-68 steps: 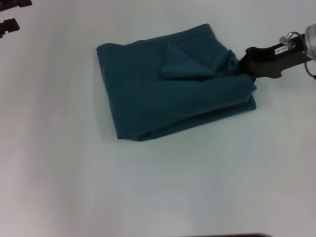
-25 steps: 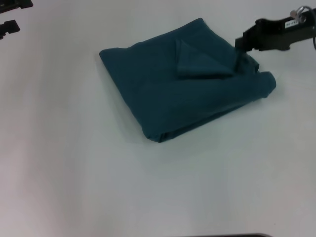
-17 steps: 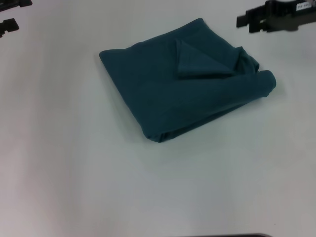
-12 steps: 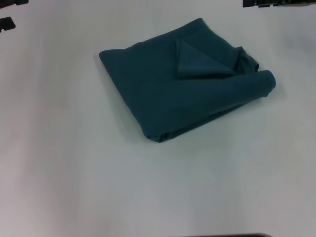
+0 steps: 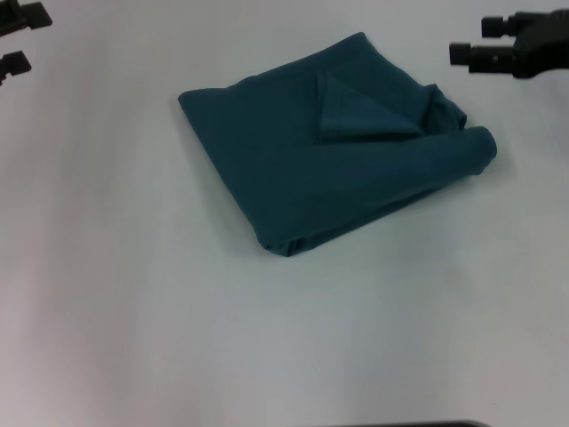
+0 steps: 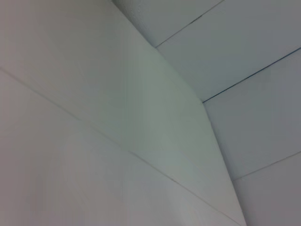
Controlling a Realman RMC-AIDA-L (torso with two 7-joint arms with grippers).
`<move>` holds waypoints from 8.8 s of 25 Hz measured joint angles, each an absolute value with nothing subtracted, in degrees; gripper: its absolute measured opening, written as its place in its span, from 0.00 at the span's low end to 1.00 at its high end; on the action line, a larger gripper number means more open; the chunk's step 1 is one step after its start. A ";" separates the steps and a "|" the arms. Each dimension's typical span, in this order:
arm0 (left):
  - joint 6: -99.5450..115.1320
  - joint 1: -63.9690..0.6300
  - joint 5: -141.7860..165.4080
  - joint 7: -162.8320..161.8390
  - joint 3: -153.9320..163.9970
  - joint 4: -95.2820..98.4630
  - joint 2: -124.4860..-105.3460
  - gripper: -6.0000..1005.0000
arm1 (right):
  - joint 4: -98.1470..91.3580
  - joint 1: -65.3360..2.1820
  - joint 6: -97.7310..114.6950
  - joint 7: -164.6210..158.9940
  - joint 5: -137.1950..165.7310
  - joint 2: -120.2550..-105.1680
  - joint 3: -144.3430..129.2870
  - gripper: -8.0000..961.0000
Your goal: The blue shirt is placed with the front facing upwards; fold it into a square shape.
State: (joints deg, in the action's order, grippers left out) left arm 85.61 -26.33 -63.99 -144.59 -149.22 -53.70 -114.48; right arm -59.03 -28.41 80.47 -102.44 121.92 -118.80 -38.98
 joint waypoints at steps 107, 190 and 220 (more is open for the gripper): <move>88.78 -27.03 -65.74 -141.21 -149.93 -53.88 -117.21 0.94 | -49.45 -56.22 57.56 -154.86 167.93 -119.79 -78.65 0.06; 84.52 -35.53 -53.24 -160.18 -129.29 -42.93 -121.67 0.94 | -45.55 -19.56 102.02 -108.58 111.38 -114.20 -29.50 0.65; 75.71 -40.98 -53.08 -161.89 -122.31 -39.59 -123.15 0.58 | -44.20 -20.06 102.80 -107.93 111.08 -114.08 -25.28 0.64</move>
